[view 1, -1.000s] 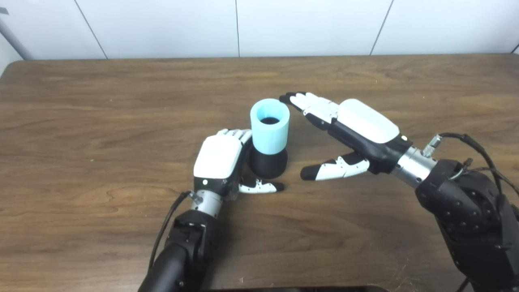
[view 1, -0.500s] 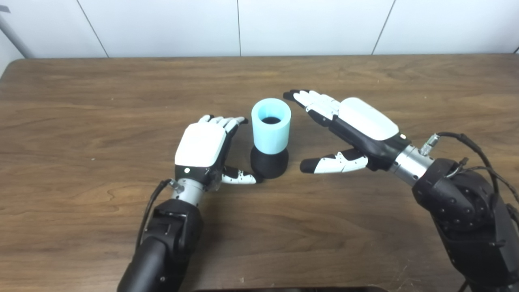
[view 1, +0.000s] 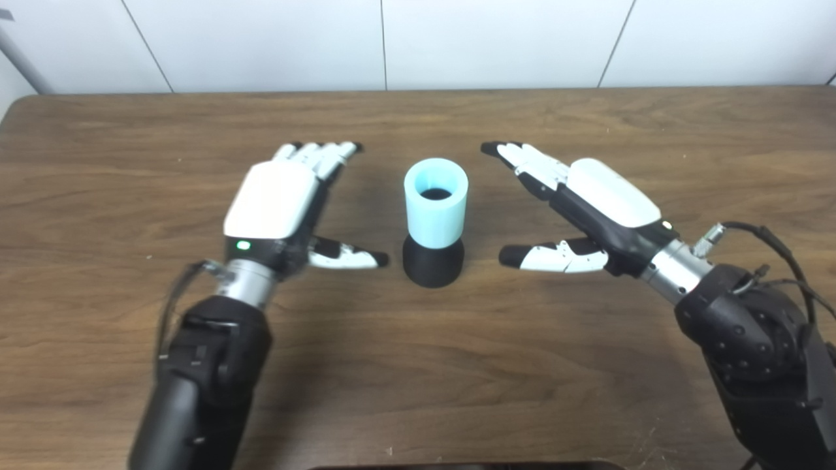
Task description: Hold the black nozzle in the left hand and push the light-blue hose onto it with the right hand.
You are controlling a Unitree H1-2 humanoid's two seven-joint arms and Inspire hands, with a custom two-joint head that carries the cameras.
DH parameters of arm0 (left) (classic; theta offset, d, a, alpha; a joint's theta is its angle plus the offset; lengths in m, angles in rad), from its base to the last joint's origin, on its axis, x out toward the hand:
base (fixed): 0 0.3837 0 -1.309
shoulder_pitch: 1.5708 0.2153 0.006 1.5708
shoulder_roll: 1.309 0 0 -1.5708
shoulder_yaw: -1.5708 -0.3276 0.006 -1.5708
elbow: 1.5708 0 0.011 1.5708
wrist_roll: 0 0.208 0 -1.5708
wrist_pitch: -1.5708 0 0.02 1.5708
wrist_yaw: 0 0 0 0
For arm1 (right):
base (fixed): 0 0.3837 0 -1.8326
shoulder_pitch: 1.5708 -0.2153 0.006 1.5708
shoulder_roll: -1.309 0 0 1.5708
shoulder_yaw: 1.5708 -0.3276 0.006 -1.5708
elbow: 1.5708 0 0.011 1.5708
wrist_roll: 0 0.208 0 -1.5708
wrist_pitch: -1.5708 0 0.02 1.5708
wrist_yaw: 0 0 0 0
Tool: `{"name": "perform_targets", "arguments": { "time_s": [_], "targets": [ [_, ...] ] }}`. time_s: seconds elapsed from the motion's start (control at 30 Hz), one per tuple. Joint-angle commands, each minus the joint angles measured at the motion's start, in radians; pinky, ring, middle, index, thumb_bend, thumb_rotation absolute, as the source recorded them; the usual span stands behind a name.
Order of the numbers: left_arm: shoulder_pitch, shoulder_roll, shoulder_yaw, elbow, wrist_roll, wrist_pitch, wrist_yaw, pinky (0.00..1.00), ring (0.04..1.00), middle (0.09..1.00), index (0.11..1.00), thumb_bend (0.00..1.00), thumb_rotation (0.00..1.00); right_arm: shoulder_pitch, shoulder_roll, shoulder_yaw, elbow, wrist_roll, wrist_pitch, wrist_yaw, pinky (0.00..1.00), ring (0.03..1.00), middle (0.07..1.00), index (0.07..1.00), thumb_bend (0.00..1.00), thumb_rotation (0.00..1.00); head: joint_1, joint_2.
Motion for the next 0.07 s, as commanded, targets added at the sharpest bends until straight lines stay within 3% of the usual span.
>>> {"name": "perform_targets", "arguments": {
  "time_s": [0.0,0.03],
  "targets": [
    [-0.003,0.013,0.052,-0.034,-0.090,0.021,-0.014,0.92,0.920,0.920,0.925,1.00,0.40,0.004,0.025,-0.039,0.005,0.038,0.030,-0.058,0.89,0.954,0.971,0.976,0.52,1.00,-0.008,0.000],
    [0.009,0.011,0.080,-0.035,-0.142,0.030,-0.011,0.88,0.917,0.921,0.925,1.00,0.41,0.015,0.044,-0.054,0.017,0.054,0.038,-0.079,0.87,0.946,0.969,0.972,0.53,1.00,-0.008,0.000]
  ]
}}
